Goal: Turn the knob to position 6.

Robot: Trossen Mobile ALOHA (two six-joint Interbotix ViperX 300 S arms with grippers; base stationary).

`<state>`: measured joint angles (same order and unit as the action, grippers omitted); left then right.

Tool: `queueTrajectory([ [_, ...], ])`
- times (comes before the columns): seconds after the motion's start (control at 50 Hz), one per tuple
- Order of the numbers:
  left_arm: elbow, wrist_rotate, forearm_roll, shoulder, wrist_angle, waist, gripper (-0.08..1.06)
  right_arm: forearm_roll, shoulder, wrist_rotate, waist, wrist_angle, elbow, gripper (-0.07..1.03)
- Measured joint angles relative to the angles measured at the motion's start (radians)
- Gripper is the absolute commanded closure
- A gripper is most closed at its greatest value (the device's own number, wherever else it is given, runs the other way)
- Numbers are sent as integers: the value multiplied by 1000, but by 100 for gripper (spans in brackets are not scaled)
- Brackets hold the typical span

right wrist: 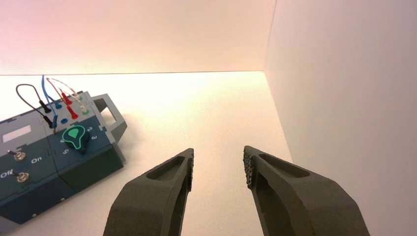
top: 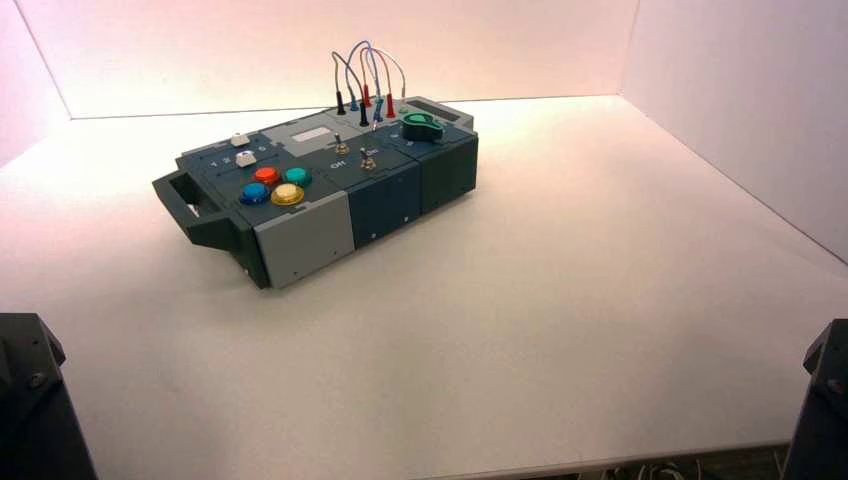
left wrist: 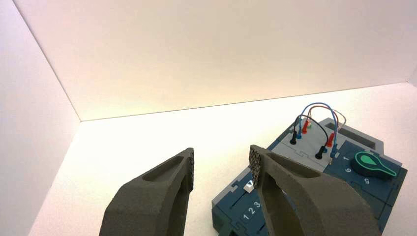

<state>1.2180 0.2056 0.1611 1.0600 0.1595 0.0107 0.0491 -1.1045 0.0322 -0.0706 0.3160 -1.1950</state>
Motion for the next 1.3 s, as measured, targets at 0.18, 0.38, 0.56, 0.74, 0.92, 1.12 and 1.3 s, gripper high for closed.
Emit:
queueTrajectory([
  [0.18,2,0,2,0,0,0,37,0,-2,0,-2,0,0,42],
  [0.38,2,0,-2,0,0,0,37,0,0,-2,-2,0,0,42],
  [0.56,2,0,0,0,2,-2,37,0,3,0,-2,0,0,42],
  [0.74,-5,0,-2,-2,44,-2,37,-20,12,0,-2,49,8,42],
  [0.92,-54,-3,0,-32,156,-2,37,-64,87,-2,-2,210,80,42],
  [1.12,-133,-8,5,-140,333,-5,38,-72,212,-11,-2,302,150,42],
  [1.3,-238,21,2,-233,488,-41,38,-77,304,-17,-32,350,232,44],
])
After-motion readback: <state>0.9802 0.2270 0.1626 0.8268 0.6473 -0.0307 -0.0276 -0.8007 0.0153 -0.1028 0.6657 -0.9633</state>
